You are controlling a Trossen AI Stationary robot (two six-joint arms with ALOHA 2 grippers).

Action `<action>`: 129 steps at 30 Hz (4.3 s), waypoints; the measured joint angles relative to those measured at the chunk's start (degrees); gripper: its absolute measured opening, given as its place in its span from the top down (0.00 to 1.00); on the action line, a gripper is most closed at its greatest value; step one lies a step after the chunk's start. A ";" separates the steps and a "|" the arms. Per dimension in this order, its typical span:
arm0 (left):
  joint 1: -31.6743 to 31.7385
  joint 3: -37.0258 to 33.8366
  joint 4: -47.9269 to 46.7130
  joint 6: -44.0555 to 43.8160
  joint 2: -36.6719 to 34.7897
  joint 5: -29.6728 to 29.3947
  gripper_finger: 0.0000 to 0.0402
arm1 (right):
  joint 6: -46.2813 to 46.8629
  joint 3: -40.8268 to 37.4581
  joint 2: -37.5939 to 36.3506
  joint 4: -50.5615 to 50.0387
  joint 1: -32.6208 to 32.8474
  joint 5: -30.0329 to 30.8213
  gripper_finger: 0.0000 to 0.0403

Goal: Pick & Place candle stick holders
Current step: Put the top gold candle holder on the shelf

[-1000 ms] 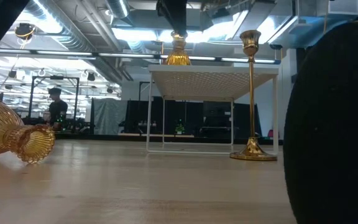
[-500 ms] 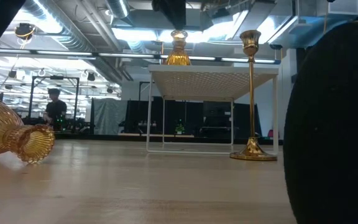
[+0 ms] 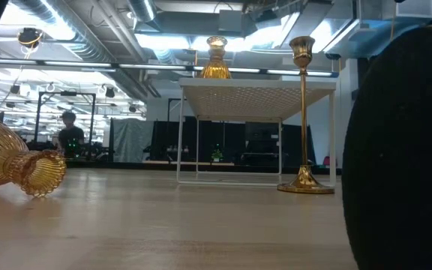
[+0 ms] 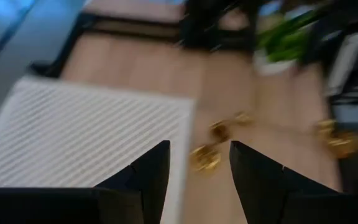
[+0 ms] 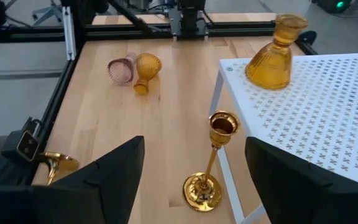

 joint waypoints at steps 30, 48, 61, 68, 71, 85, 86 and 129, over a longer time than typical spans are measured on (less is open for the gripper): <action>-29.80 -37.25 55.78 11.52 1.10 -9.03 0.67 | -2.67 0.00 0.00 -0.07 0.02 -8.18 0.30; -39.91 -42.91 50.15 1.03 0.69 -44.74 0.67 | 10.02 -8.08 4.46 1.33 3.65 -22.84 0.30; -42.43 -55.10 51.78 -13.14 0.69 -70.23 0.67 | 20.65 -14.00 14.10 18.97 6.23 -30.97 0.30; -38.96 -59.99 52.34 -19.66 0.74 -64.74 0.67 | 20.23 -13.99 14.99 21.07 5.18 -19.14 0.30; -38.30 -61.77 52.18 -22.44 0.71 -65.54 0.67 | 19.93 -13.99 14.99 20.60 4.64 -11.70 0.30; -36.49 -74.06 67.29 -31.21 0.71 -62.43 0.67 | 17.64 -13.99 22.17 23.53 2.23 5.10 0.30; -36.49 -75.46 71.90 -28.37 0.71 -61.53 0.67 | 17.61 -13.99 23.21 24.18 2.00 5.55 0.30; -27.75 -83.91 106.92 -2.96 0.71 -31.70 0.67 | 9.24 -13.97 33.67 39.35 -11.89 8.56 0.30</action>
